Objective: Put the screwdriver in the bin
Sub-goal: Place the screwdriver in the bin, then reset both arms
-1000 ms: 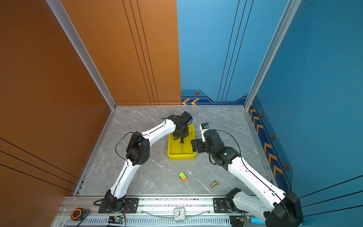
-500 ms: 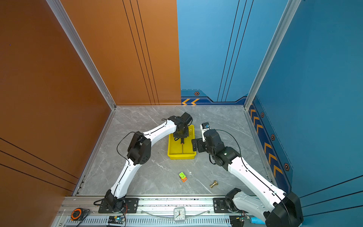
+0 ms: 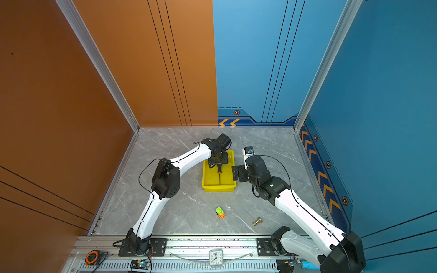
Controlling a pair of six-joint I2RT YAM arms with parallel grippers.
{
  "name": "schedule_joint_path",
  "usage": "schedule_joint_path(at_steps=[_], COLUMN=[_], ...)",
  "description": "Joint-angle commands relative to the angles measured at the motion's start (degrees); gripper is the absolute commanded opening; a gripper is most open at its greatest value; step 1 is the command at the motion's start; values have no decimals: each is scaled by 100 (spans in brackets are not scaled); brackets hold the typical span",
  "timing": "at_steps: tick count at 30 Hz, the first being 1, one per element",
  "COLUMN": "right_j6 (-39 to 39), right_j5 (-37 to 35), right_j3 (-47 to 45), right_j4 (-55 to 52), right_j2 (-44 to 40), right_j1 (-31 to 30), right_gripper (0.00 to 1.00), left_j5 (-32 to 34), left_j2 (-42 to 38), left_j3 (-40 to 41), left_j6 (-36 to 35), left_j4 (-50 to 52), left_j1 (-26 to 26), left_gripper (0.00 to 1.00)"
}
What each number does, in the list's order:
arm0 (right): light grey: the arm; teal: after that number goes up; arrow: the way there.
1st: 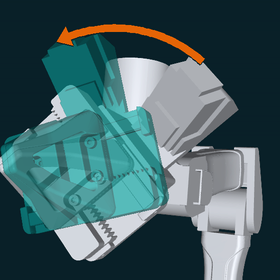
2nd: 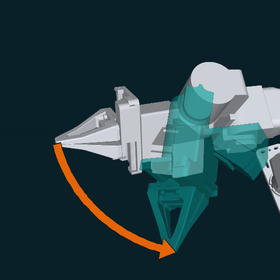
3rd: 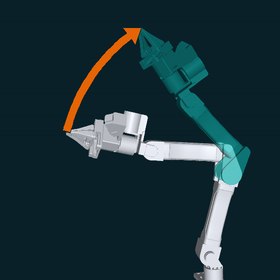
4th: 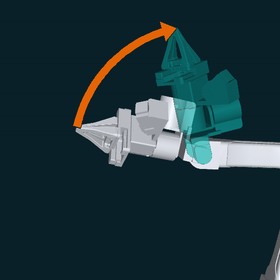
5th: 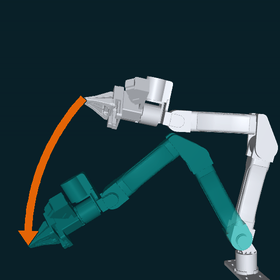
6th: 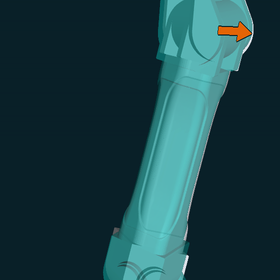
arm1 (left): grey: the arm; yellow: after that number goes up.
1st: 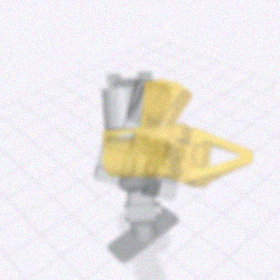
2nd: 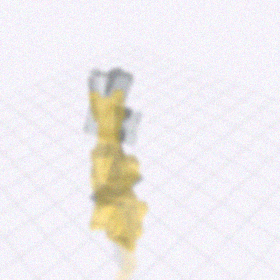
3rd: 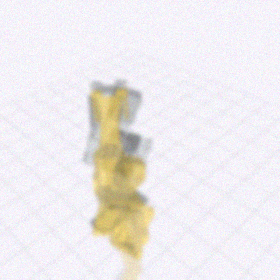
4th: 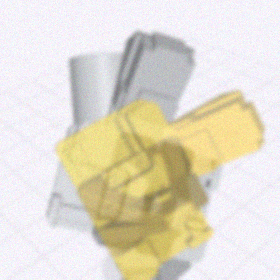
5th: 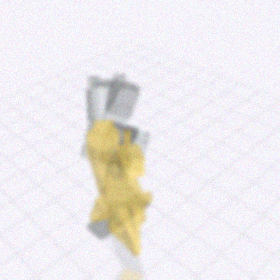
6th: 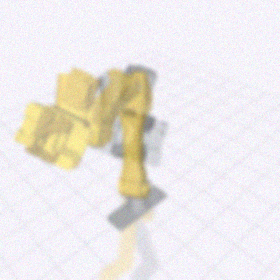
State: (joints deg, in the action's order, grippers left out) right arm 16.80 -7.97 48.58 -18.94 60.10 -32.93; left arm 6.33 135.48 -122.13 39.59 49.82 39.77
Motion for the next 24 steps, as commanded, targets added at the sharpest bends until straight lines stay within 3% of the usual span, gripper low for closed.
schedule_joint_path(at_steps=[1,4,8,13,18,24], right_j6=[164,201,255,529,598,-602], right_j5=[-332,-445,-717,-737,-1195,-689], right_j3=[252,300,269,-198,-1007,-2844], right_j4=[-252,-398,-602,-646,-252,2146], right_j2=[-92,-154,-298,-711,-1331,-2376], right_j1=[5,67,320,1375,2355,2907], right_gripper=[100,100,100,100,100,100], left_j5=[-198,-279,-174,298,1255,1664], left_j2=[-822,-1469,-2585,-4704,-6253,-7173], left_j3=[260,811,2025,4919,6783,7857], left_j6=[-235,-441,-856,-1211,-1291,-1542], left_j4=[1,4,-197,-1850,-2293,-2599], left_j1=[14,22,35,-218,-1127,-2548], left_gripper=[83,100,98,98,98,98])
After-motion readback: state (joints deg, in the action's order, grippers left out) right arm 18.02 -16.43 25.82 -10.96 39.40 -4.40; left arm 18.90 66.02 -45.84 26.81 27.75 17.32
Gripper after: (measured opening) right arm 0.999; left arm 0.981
